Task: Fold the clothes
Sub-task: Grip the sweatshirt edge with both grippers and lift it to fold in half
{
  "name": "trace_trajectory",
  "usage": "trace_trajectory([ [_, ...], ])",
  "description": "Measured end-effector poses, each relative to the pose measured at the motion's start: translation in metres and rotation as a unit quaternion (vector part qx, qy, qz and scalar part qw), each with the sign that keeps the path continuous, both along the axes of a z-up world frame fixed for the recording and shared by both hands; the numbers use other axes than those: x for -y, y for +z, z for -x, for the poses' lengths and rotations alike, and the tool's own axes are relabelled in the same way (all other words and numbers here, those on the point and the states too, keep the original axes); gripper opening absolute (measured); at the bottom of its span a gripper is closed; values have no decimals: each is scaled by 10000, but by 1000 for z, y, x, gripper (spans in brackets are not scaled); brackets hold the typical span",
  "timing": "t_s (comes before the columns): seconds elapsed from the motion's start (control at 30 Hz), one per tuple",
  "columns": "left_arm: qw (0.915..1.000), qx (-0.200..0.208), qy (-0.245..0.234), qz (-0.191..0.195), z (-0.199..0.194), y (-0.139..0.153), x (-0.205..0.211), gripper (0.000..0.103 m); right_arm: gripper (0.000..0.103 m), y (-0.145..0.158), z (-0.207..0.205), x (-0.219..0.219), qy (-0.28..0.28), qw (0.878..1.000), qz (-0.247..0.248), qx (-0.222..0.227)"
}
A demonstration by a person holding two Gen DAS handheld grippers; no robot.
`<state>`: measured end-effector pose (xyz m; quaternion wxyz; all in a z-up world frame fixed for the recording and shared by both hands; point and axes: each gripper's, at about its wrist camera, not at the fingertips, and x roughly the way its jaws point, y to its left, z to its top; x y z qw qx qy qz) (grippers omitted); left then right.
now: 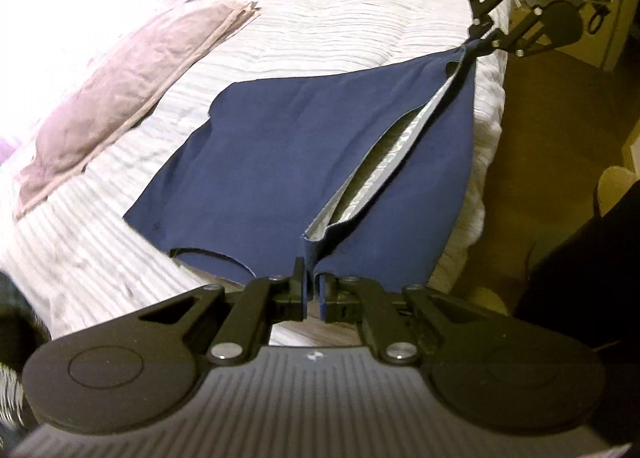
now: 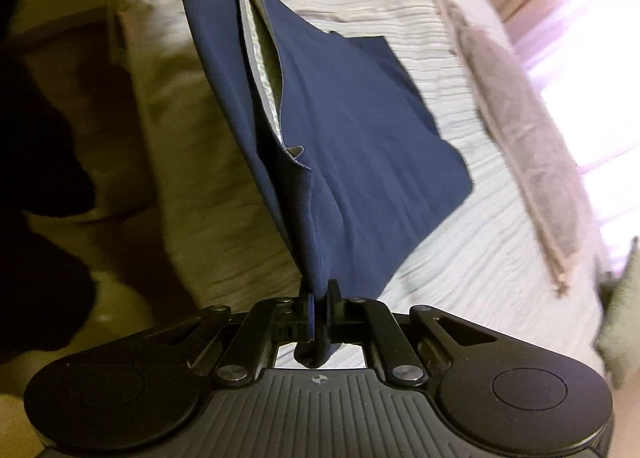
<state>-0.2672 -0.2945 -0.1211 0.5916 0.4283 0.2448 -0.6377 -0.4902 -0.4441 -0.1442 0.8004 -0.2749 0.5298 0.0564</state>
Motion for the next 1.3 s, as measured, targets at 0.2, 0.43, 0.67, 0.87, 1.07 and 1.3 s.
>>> trace_trajectory([
  [0.2,9970,-533,548,-87,2,11,-15,3,3,36,-17,14,309,9994,-43,-122],
  [0.43,9851,-1077,1318,264,-62,28,16,3,3,68,-107,77,459,9985,313,19],
  [0.67,9671,-1859,1731,98,-158,-5,64,3,3,34,-207,136,300,9981,197,-493],
  [0.87,9508,-2374,1969,-298,-216,-51,97,3,3,-4,-264,174,257,9949,84,-975],
  [1.07,9372,-2680,2154,-584,-244,-87,114,4,3,-38,-300,202,246,9909,-237,-1304],
  [1.3,9195,-2888,2538,-823,-261,-111,124,4,3,-60,-325,227,262,9866,-726,-1438],
])
